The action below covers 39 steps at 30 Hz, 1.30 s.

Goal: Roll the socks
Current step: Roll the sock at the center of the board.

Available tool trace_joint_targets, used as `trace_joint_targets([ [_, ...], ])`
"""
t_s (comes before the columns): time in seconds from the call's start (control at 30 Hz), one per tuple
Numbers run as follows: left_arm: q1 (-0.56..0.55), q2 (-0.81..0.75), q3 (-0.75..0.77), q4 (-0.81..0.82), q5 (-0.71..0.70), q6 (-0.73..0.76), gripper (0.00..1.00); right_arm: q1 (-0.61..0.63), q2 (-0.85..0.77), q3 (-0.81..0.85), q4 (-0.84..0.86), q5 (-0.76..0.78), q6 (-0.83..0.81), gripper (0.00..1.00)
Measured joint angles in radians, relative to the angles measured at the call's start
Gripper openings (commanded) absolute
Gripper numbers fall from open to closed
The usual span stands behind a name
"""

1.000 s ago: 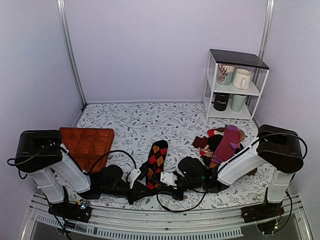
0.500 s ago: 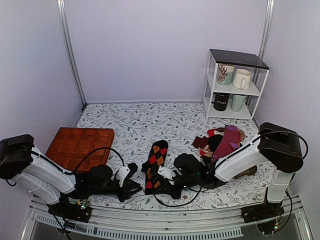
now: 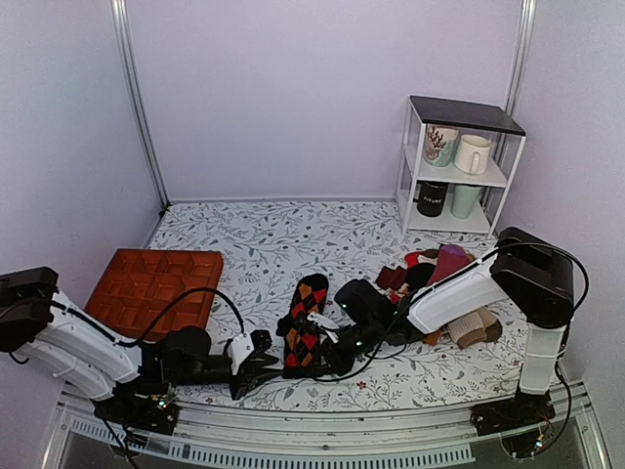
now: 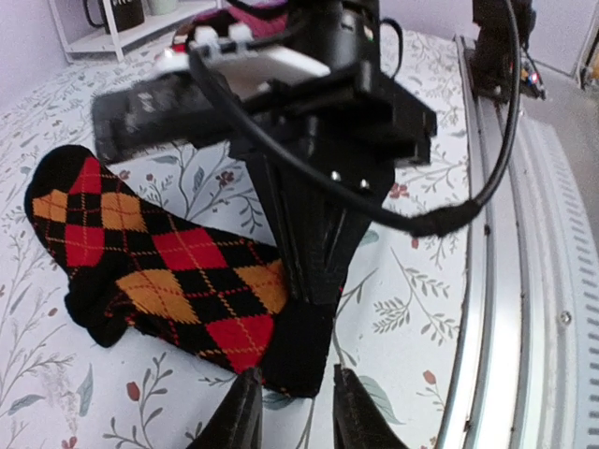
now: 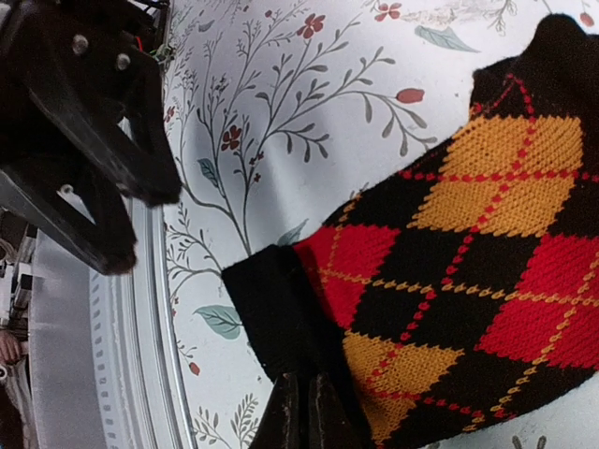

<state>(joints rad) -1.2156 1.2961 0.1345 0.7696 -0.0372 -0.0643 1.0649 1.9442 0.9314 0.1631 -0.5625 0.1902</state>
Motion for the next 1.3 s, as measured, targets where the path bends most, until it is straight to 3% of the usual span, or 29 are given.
trace_joint_targets([
  [0.27, -0.021, 0.217, 0.045, 0.131, -0.007, 0.072, 0.27, -0.026, 0.024, 0.040, -0.059, -0.070, 0.040, 0.04],
  [0.83, -0.055, 0.431, 0.123, 0.225, -0.027, 0.127, 0.27, -0.042, 0.027, 0.051, -0.105, -0.103, 0.053, 0.04],
  [0.97, -0.063, 0.460, 0.127, 0.260, -0.038, 0.121, 0.19, -0.044, 0.027, 0.051, -0.110, -0.108, 0.054, 0.04],
  [1.1, -0.063, 0.465, 0.127, 0.270, -0.045, 0.108, 0.01, -0.045, 0.027, 0.051, -0.113, -0.112, 0.054, 0.04],
  [1.3, -0.066, 0.465, 0.128, 0.267, -0.047, 0.085, 0.00, -0.045, 0.029, 0.053, -0.116, -0.125, 0.057, 0.14],
])
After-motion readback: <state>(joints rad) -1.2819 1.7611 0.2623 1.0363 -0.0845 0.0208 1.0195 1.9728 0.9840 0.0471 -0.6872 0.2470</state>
